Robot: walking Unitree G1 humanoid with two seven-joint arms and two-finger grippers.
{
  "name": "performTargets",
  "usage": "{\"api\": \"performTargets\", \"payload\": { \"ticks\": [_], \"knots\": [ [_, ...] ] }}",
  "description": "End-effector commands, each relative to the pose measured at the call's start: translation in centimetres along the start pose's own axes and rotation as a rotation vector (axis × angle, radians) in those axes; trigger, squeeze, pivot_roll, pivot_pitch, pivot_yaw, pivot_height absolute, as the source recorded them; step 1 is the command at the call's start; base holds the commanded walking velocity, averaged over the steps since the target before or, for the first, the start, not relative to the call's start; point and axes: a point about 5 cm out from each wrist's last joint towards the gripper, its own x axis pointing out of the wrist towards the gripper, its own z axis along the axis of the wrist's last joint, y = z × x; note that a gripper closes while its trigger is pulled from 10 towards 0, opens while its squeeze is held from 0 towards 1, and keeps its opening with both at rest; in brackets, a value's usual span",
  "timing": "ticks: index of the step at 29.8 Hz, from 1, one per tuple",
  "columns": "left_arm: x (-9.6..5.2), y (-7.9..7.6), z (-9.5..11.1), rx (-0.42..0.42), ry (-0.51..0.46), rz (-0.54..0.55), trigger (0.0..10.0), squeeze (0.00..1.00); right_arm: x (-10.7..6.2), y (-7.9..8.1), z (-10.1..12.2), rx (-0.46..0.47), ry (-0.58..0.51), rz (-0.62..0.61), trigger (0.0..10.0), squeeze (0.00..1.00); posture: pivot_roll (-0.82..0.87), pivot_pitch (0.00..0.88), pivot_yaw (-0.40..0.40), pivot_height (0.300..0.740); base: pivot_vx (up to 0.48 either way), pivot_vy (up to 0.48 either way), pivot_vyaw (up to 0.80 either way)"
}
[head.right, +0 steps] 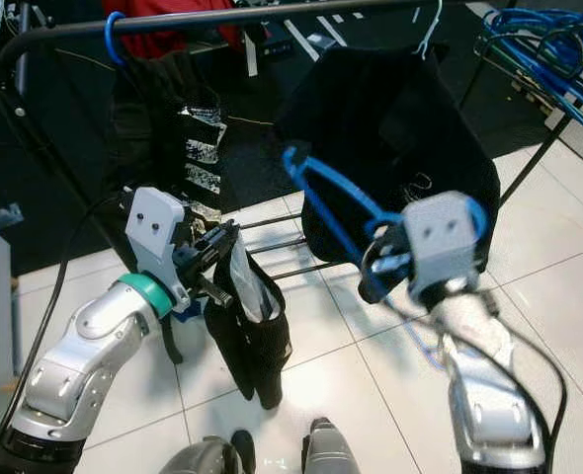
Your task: Hang hanger
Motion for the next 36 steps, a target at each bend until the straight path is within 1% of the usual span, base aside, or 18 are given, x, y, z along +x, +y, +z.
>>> {"api": "performTargets", "payload": {
  "ticks": [1, 2, 10, 12, 13, 15, 17, 19, 20, 21, 22, 27, 29, 31, 32, 33, 34, 36],
  "knots": [
    [0.1, 0.0, 0.1, 0.008, -0.011, 0.001, 0.0, 0.00, 0.2, -1.2, -0.4, 0.051, 0.045, -0.069, 10.0, 0.00, -0.26, 0.133, 0.101, 0.740, 0.000, 0.000, 0.00],
    [0.1, 0.0, 0.2, 0.009, -0.015, 0.001, 0.0, 0.00, 1.0, -2.5, -0.5, 0.082, 0.067, -0.132, 10.0, 0.00, -0.26, 0.133, 0.096, 0.740, 0.000, 0.000, 0.00],
    [-0.1, 0.1, 0.5, 0.045, -0.040, 0.019, 0.0, 0.00, 1.9, -3.1, -0.3, 0.074, 0.047, -0.161, 10.0, 0.00, -0.24, 0.130, 0.084, 0.740, 0.000, 0.000, 0.00],
    [-0.3, 0.2, 0.6, 0.065, -0.056, 0.037, 0.0, 0.00, 1.9, -2.8, 0.0, 0.056, 0.016, -0.154, 10.0, 0.00, -0.24, 0.130, 0.083, 0.740, 0.000, 0.000, 0.00],
    [-0.7, 0.5, 0.7, 0.066, -0.074, 0.099, 0.0, 0.00, 1.6, -1.7, -0.1, 0.058, -0.007, -0.127, 10.0, 0.00, -0.23, 0.122, 0.083, 0.740, 0.000, 0.000, 0.00],
    [-0.7, 0.5, 0.7, 0.066, -0.074, 0.099, 0.0, 0.00, 1.6, -1.7, -0.1, 0.058, -0.007, -0.127, 10.0, 0.00, -0.23, 0.122, 0.083, 0.740, 0.000, 0.000, 0.00],
    [-1.2, 1.4, 0.3, 0.064, -0.098, 0.246, 0.0, 0.00, 1.0, 0.0, -0.7, 0.075, -0.018, -0.098, 10.0, 0.00, -0.24, 0.113, 0.084, 0.740, 0.000, 0.000, 0.00],
    [-1.3, 1.8, 0.0, 0.056, -0.100, 0.298, 0.0, 0.00, 0.9, 0.5, -0.9, 0.087, -0.016, -0.094, 10.0, 0.00, -0.24, 0.113, 0.084, 0.740, 0.000, 0.000, 0.00],
    [-1.2, 2.0, -0.5, 0.041, -0.093, 0.333, 2.0, 0.00, 1.0, 0.7, -1.0, 0.082, -0.015, -0.097, 10.0, 0.00, -0.24, 0.104, 0.077, 0.740, 0.000, 0.000, 0.00],
    [-1.2, 2.0, -0.5, 0.041, -0.093, 0.333, 2.0, 0.00, 1.0, 0.7, -1.0, 0.082, -0.015, -0.097, 10.0, 0.00, -0.24, 0.104, 0.077, 0.740, 0.000, 0.000, 0.00],
    [-1.1, 2.1, -1.1, 0.006, -0.076, 0.365, 10.0, 0.00, 1.2, 0.8, -1.0, 0.098, -0.017, -0.101, 10.0, 0.00, -0.24, 0.102, 0.070, 0.740, 0.000, 0.000, 0.00],
    [-1.2, 2.2, -1.6, -0.013, -0.064, 0.384, 10.0, 0.00, 1.4, 0.9, -1.0, 0.104, -0.019, -0.103, 10.0, 0.00, -0.24, 0.097, 0.062, 0.740, 0.000, 0.000, 0.00],
    [-2.9, 2.4, -4.3, 0.044, 0.015, 0.444, 10.0, 0.00, 1.6, 1.0, -2.0, 0.091, -0.010, -0.100, 10.0, 0.00, -0.22, 0.080, 0.028, 0.740, 0.000, 0.000, 0.00],
    [-2.9, 2.4, -4.3, 0.044, 0.015, 0.444, 10.0, 0.00, 1.6, 1.0, -2.0, 0.091, -0.010, -0.100, 10.0, 0.00, -0.22, 0.080, 0.028, 0.740, 0.000, 0.000, 0.00],
    [-4.0, 2.5, -5.9, 0.079, 0.067, 0.460, 10.0, 0.00, 1.5, 1.1, -2.7, 0.080, 0.007, -0.101, 10.0, 0.00, -0.22, 0.080, 0.028, 0.740, 0.000, 0.000, 0.00],
    [-4.0, 2.5, -5.9, 0.079, 0.067, 0.460, 10.0, 0.00, 1.5, 1.1, -2.7, 0.080, 0.007, -0.101, 10.0, 0.00, -0.22, 0.080, 0.028, 0.740, 0.000, 0.000, 0.00],
    [-5.3, 2.7, -7.7, 0.119, 0.133, 0.503, 10.0, 0.00, 1.1, 1.3, -3.8, 0.078, 0.034, -0.106, 10.0, 0.00, -0.21, 0.073, 0.020, 0.740, 0.000, 0.000, 0.00],
    [-5.3, 2.7, -7.7, 0.119, 0.133, 0.503, 10.0, 0.00, 1.1, 1.3, -3.8, 0.078, 0.034, -0.106, 10.0, 0.00, -0.21, 0.073, 0.020, 0.740, 0.000, 0.000, 0.00]
  ]
}}
